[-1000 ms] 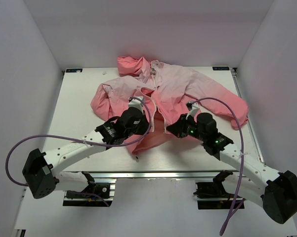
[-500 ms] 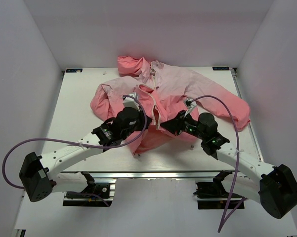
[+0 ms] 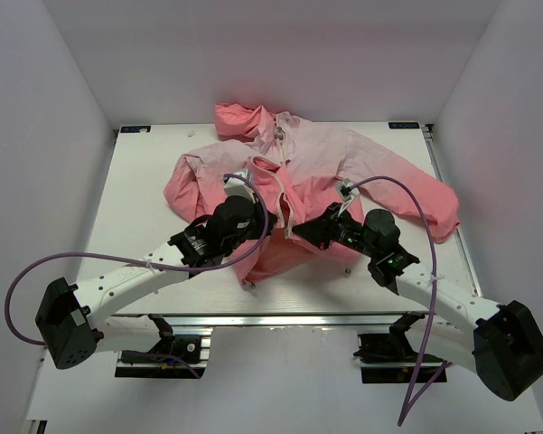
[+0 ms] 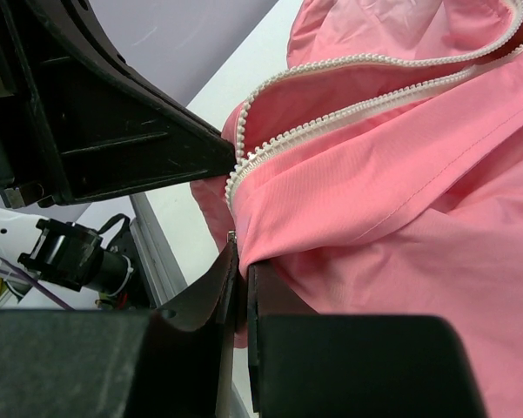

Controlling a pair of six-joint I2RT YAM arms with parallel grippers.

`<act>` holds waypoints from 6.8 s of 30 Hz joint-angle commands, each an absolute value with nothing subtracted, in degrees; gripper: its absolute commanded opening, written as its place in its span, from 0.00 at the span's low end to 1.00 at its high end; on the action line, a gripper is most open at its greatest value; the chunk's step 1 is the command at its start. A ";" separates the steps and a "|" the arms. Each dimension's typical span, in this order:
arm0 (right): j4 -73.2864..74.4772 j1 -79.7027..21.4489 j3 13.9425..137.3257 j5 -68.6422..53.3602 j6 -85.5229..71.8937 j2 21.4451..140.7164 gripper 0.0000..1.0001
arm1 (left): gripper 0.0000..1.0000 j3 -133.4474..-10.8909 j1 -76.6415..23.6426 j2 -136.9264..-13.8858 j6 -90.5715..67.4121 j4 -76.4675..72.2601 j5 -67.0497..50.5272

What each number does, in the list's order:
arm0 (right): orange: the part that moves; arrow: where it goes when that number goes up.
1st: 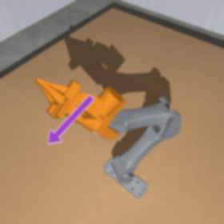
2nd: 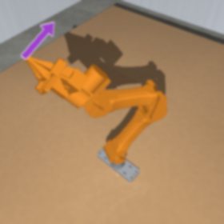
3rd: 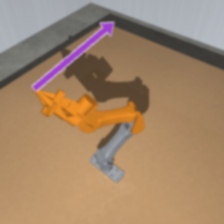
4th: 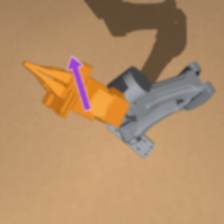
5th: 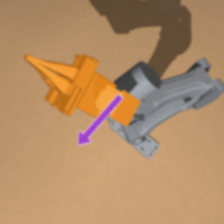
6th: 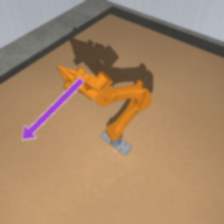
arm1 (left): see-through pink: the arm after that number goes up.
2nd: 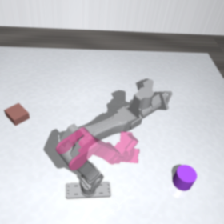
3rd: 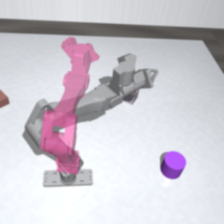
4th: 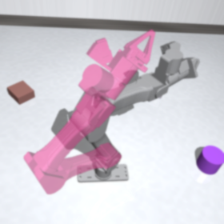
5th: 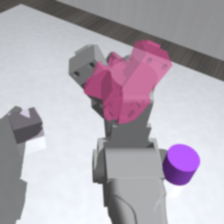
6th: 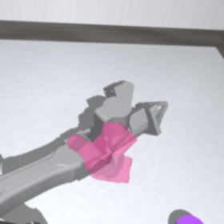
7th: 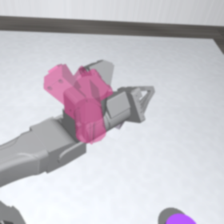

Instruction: Zip up the jacket

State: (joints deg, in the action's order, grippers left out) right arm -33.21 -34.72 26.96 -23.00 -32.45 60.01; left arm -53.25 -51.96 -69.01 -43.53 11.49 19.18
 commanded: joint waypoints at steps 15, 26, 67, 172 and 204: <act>-42.36 -34.72 26.10 -22.41 -34.19 59.50 0.00 | 0.00 -52.56 -51.86 -67.50 -43.86 8.26 18.20; -42.19 -34.72 26.28 -20.22 -34.01 59.94 0.00 | 0.00 -52.12 -51.86 -67.41 -43.86 7.82 16.17; -41.75 -34.72 26.19 -21.01 -34.54 58.89 0.00 | 0.00 -51.42 -51.86 -66.97 -44.82 7.65 16.44; -37.18 -34.72 24.70 -22.94 -34.89 55.90 0.00 | 0.00 -50.62 -51.86 -64.51 -44.30 7.12 16.96; -44.74 -34.72 25.75 -24.61 -38.14 57.13 0.00 | 0.00 -49.40 -51.86 -65.48 -45.00 5.10 14.24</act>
State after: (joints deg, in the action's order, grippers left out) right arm -38.06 -34.61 24.51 -23.35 -37.17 57.49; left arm -49.93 -51.94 -66.30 -44.64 7.22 15.40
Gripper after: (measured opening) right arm 0.071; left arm 0.171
